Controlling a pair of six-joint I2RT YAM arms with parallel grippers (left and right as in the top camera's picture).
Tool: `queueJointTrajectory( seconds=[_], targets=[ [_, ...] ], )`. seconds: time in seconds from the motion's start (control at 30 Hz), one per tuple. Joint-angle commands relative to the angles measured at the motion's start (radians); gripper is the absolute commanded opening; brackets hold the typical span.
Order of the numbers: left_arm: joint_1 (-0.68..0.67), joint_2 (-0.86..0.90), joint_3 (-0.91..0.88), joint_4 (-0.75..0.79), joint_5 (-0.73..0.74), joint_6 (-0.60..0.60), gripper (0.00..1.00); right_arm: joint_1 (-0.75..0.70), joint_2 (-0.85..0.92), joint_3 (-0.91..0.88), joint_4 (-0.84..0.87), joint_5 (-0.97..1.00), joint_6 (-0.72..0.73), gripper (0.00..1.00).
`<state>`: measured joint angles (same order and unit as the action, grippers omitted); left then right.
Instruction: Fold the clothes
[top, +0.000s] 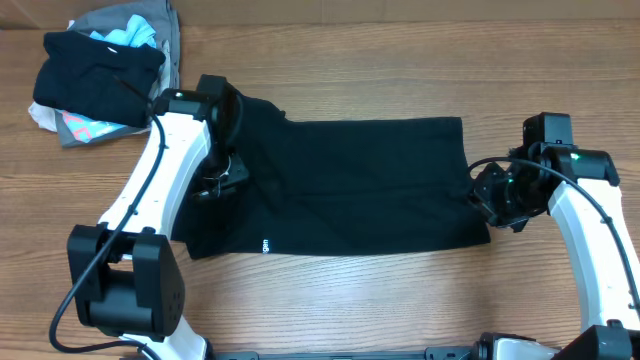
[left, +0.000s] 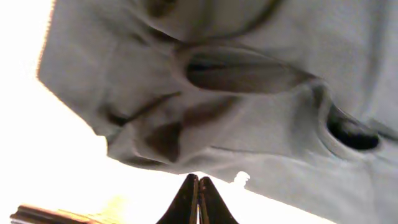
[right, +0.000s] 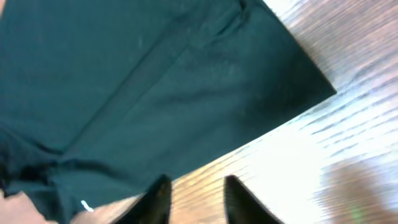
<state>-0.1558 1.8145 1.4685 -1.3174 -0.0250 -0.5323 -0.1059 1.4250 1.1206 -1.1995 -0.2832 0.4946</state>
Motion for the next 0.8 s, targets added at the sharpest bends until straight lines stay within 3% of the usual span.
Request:
queueJointTrajectory(
  seconds=[0.0, 0.27, 0.57, 0.77],
  targets=[
    [-0.06, 0.006, -0.016, 0.002, 0.163, 0.114, 0.04, 0.042, -0.002, -0.005, 0.002, -0.053, -0.005, 0.18],
    [-0.199, 0.011, -0.161, 0.158, 0.18, 0.075, 0.04, 0.182, 0.032, -0.089, 0.13, -0.038, 0.048, 0.2],
    [-0.143, 0.03, -0.303, 0.345, 0.163, 0.087, 0.04, 0.182, 0.191, -0.101, 0.207, -0.012, 0.059, 0.2],
    [-0.068, 0.03, -0.333, 0.365, 0.101, 0.091, 0.04, 0.182, 0.284, -0.101, 0.248, 0.034, 0.06, 0.22]
  ],
)
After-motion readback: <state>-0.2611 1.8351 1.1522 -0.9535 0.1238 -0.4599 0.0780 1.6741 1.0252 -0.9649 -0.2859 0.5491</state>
